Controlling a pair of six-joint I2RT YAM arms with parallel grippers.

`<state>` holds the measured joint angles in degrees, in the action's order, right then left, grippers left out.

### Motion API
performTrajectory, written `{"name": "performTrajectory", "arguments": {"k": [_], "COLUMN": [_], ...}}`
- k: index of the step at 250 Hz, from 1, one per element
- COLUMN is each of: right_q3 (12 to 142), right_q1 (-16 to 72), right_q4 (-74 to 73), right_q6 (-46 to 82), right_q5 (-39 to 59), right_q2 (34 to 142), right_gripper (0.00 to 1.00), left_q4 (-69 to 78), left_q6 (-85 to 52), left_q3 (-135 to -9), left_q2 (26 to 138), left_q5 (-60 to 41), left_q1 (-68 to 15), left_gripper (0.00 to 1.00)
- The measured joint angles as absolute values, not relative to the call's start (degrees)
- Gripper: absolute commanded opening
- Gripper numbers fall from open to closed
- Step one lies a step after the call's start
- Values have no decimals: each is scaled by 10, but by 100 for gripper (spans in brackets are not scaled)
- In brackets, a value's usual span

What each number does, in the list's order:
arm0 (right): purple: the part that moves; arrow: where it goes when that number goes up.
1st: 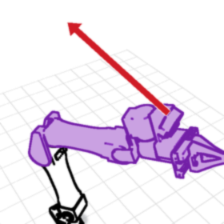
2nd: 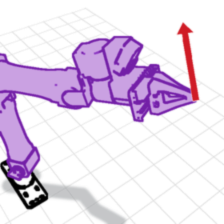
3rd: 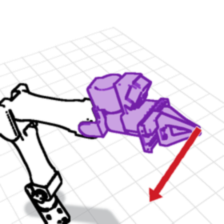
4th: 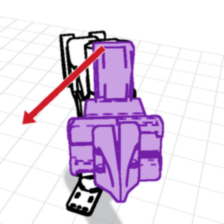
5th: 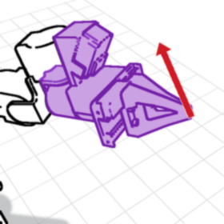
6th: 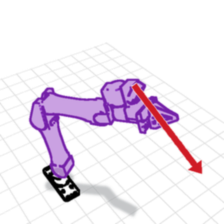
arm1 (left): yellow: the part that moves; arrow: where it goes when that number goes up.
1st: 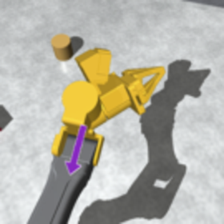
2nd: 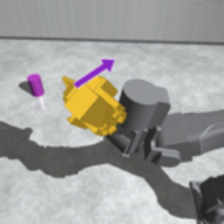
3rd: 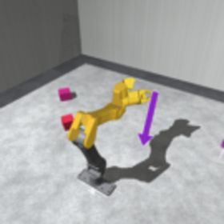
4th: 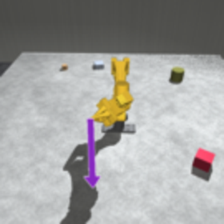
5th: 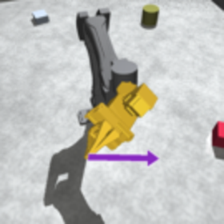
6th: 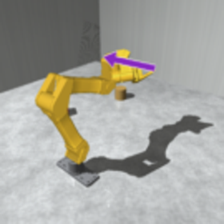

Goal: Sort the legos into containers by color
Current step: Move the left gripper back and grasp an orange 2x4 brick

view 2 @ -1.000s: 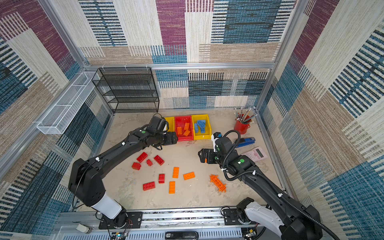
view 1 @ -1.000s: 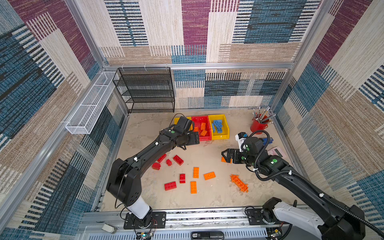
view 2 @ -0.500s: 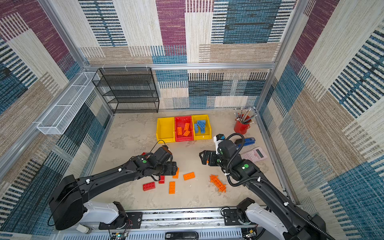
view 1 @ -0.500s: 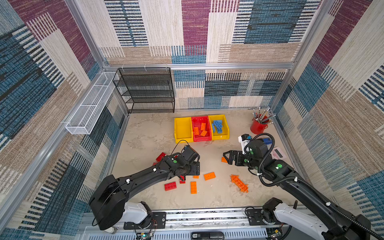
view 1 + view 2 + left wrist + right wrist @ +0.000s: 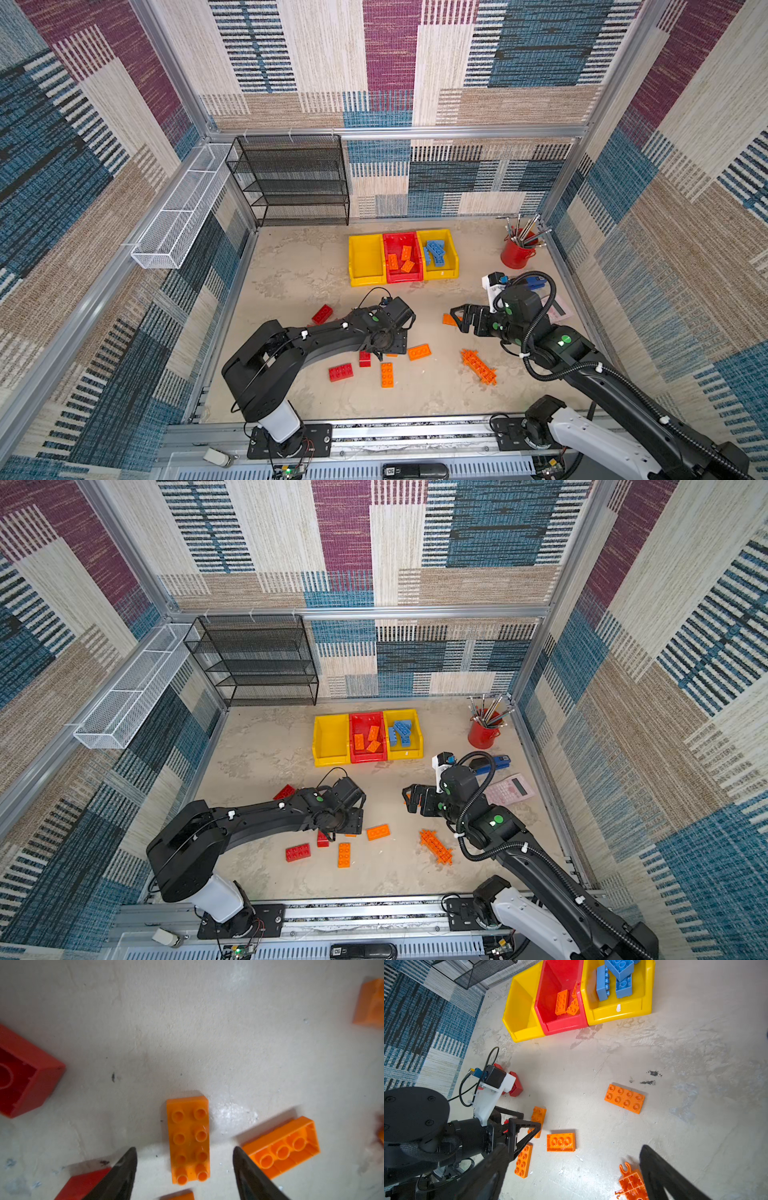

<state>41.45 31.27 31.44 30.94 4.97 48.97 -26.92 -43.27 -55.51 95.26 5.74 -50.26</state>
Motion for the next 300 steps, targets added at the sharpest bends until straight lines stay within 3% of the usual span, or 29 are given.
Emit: {"name": "performTrajectory", "arguments": {"k": [77, 148, 220, 300], "right_q3": [412, 412, 428, 451], "right_q1": [313, 313, 313, 313], "right_q4": [311, 302, 293, 296], "right_q6": [305, 303, 290, 285], "right_q5": [49, 42, 39, -21], "right_q2": [483, 488, 510, 520], "right_gripper": [99, 99, 99, 99], "left_q4": [-287, -309, -356, -450], "left_q6": [-432, -430, -418, -346], "left_q3": [-602, -616, -657, -864], "left_q2": [1009, 1022, 1037, 1092], "left_q5": [72, 82, 78, 122], "left_q1": [-502, -501, -502, -473], "left_gripper": [52, 21, 17, 18]}}
